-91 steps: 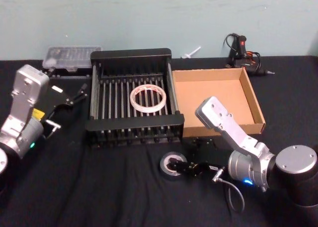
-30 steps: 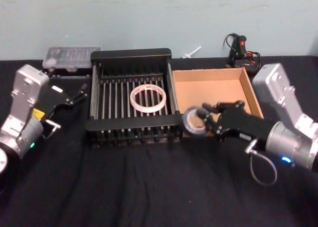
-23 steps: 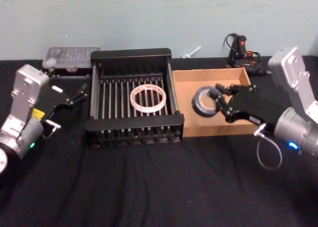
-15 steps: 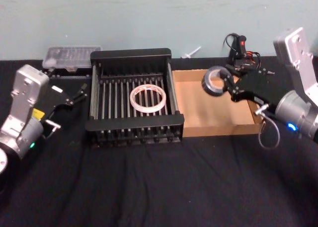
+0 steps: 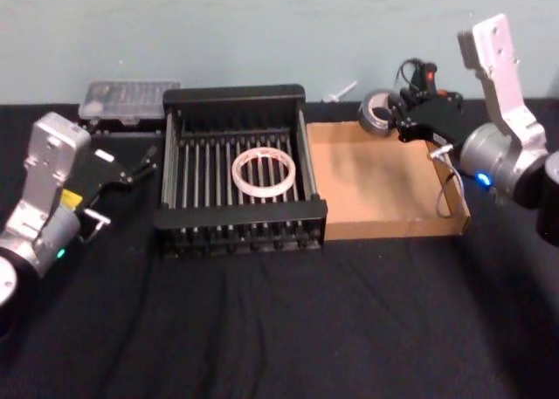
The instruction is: Pick up the white tape and place it into the black box , Pick up the silver tape and place it into the brown box.
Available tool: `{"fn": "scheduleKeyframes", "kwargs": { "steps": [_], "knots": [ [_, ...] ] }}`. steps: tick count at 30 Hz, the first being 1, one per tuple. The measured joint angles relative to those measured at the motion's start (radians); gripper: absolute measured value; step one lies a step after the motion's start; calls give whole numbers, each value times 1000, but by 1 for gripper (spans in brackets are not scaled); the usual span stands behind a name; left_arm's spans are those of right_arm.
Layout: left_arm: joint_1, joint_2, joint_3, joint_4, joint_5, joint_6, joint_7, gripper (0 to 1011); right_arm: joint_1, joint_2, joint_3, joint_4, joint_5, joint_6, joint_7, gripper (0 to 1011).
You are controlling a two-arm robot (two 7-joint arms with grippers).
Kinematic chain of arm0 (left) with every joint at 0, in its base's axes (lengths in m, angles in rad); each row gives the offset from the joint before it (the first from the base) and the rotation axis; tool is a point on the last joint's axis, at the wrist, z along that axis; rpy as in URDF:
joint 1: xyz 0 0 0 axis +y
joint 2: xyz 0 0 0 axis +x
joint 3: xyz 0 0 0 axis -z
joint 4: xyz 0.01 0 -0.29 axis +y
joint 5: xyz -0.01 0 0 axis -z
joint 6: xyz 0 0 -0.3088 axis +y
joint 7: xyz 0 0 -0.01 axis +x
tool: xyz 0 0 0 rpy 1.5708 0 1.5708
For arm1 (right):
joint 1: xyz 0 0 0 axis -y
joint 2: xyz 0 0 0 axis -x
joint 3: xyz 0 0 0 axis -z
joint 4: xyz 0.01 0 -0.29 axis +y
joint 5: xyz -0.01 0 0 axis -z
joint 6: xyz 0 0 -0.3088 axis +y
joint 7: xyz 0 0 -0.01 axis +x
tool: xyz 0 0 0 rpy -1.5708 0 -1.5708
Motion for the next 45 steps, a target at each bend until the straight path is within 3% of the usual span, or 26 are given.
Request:
{"fn": "scheduleKeyframes", "kwargs": {
  "steps": [8, 13, 29, 35, 38, 45],
  "knots": [
    [0, 0, 0, 0, 0, 0, 0, 1001, 81, -62, -20, 158, -33, 11, 2, 158],
    [0, 0, 0, 0, 0, 0, 0, 1001, 104, -82, -24, 215, -47, 17, 6, 157],
    [0, 0, 0, 0, 0, 0, 0, 1001, 113, -93, -25, 245, -68, 20, 7, 162],
    [0, 0, 0, 0, 0, 0, 0, 1001, 113, -92, -24, 244, -66, 19, 8, 303],
    [0, 0, 0, 0, 0, 0, 0, 1001, 113, -92, -24, 243, -65, 19, 8, 442],
    [0, 0, 0, 0, 0, 0, 0, 1001, 112, -91, -24, 243, -64, 18, 9, 622]
  ]
}}
